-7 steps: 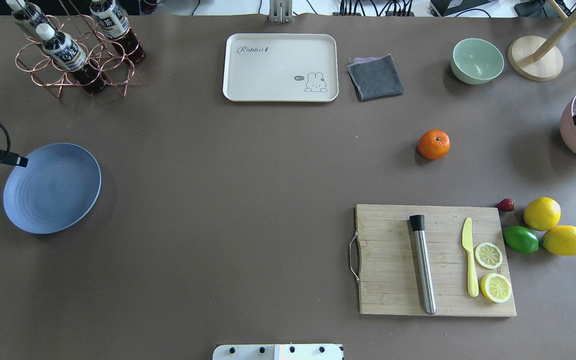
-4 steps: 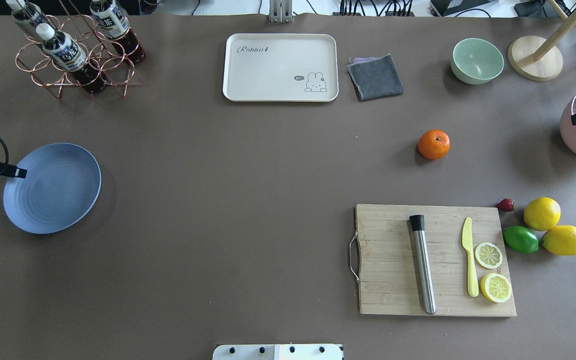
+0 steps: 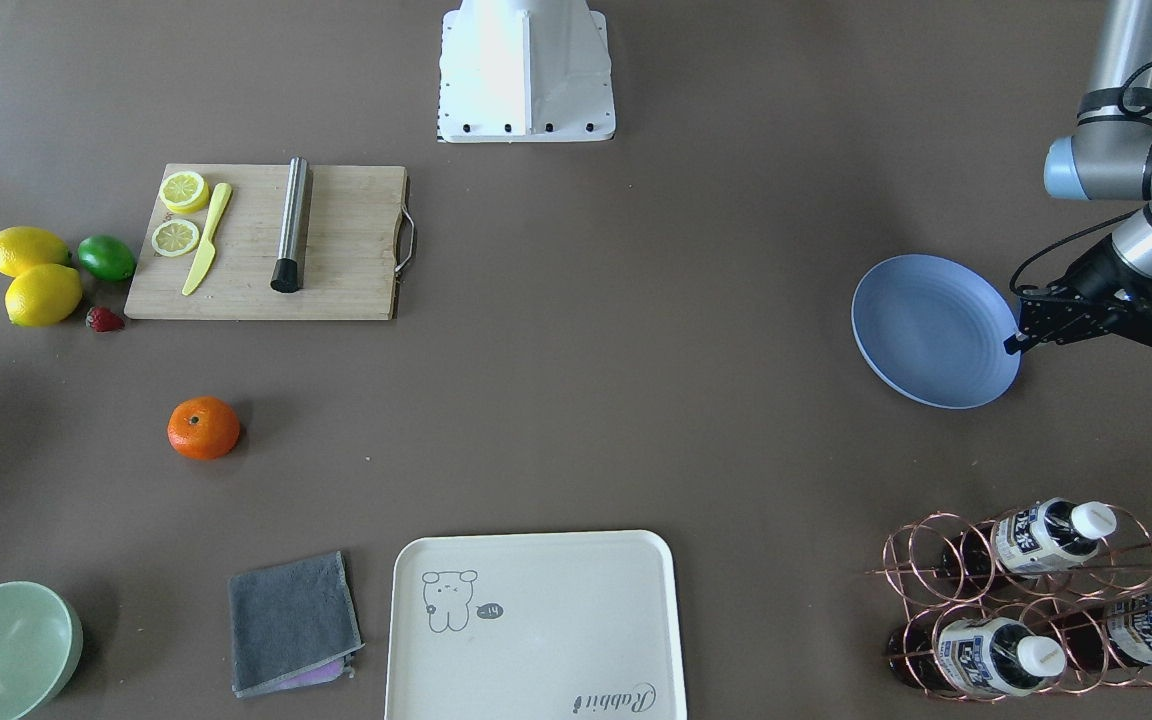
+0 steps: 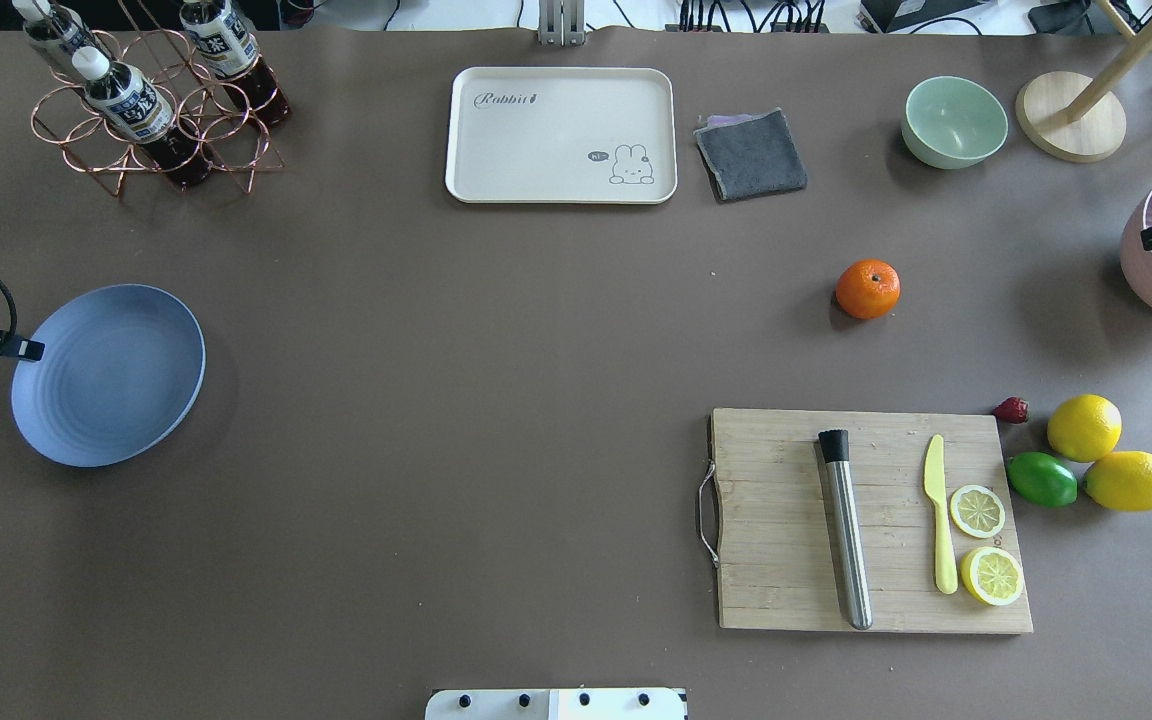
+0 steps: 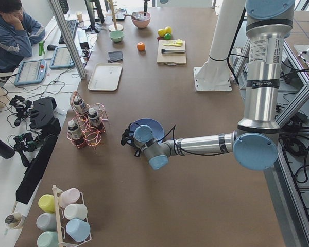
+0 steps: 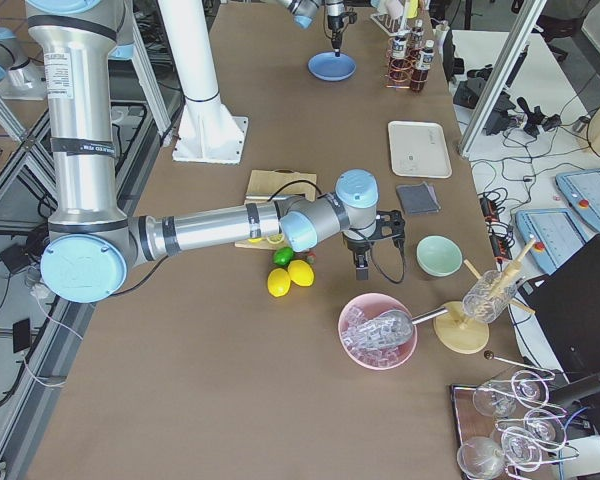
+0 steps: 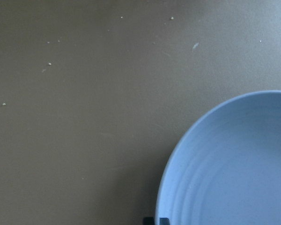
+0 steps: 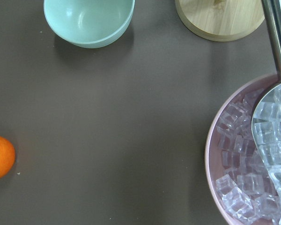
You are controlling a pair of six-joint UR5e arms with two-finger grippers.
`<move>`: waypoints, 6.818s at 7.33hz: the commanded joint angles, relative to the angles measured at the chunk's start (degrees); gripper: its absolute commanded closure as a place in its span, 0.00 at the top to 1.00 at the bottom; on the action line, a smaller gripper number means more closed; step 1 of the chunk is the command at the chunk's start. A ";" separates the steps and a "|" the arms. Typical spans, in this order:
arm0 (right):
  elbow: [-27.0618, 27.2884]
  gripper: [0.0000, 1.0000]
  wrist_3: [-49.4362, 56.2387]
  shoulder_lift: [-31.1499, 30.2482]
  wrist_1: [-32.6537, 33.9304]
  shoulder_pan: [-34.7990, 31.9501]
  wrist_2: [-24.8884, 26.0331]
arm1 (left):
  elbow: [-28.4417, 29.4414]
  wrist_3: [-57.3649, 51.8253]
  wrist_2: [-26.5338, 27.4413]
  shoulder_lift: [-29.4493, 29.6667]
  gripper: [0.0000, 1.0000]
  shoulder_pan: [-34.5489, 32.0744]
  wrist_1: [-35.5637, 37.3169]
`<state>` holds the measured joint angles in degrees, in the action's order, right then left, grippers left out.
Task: Pick orange to plate
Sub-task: 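Lower the left gripper to the blue plate rim and grip it, then slide the blue plate toward the table center with the left gripper, then release the plate and withdraw the left gripper while the right gripper moves toward the orange, then lower the right gripper onto the orange and close it, then carry the orange with the right gripper over the blue plate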
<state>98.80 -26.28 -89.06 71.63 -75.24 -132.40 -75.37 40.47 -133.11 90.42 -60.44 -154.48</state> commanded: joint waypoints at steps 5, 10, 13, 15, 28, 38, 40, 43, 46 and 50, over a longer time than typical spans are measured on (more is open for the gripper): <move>-0.01 1.00 -0.09 0.12 0.09 0.00 -0.06 | -11.54 34.38 -5.36 12.04 0.00 1.43 0.59; -0.36 1.00 -0.09 0.21 0.09 0.00 -0.06 | -11.11 38.55 23.65 29.35 0.00 25.17 21.99; -0.54 1.00 -0.09 0.29 0.09 0.09 -0.06 | -8.65 38.37 27.47 31.57 0.00 27.31 23.35; -0.54 1.00 -0.09 0.38 0.09 0.27 -0.06 | -9.17 37.76 27.56 31.22 0.98 27.22 23.26; -6.15 1.00 -20.20 18.39 10.46 21.79 12.41 | -19.90 -46.62 1.28 1.78 1.00 -26.57 67.82; -15.84 0.88 -26.01 21.74 -0.70 26.99 16.01 | -19.90 -46.53 1.45 1.60 1.00 -26.66 67.82; -14.26 0.00 -26.10 21.91 -0.27 26.99 16.82 | -19.81 -46.53 1.36 1.60 1.00 -26.66 67.82; -9.68 0.00 -37.22 33.62 17.23 28.73 16.99 | -18.15 -46.36 1.54 1.17 1.00 -26.57 68.26; -12.12 0.00 -55.41 43.58 18.46 38.82 23.56 | -18.50 -46.27 1.36 -0.60 1.00 -26.92 68.26; -24.96 0.00 -62.66 53.91 15.49 44.47 28.51 | -18.67 -46.18 1.10 -0.86 1.00 -26.92 68.26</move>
<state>76.65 -87.24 -36.69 88.81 -32.15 -104.95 -94.01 -5.78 -131.95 89.66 -87.36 -86.22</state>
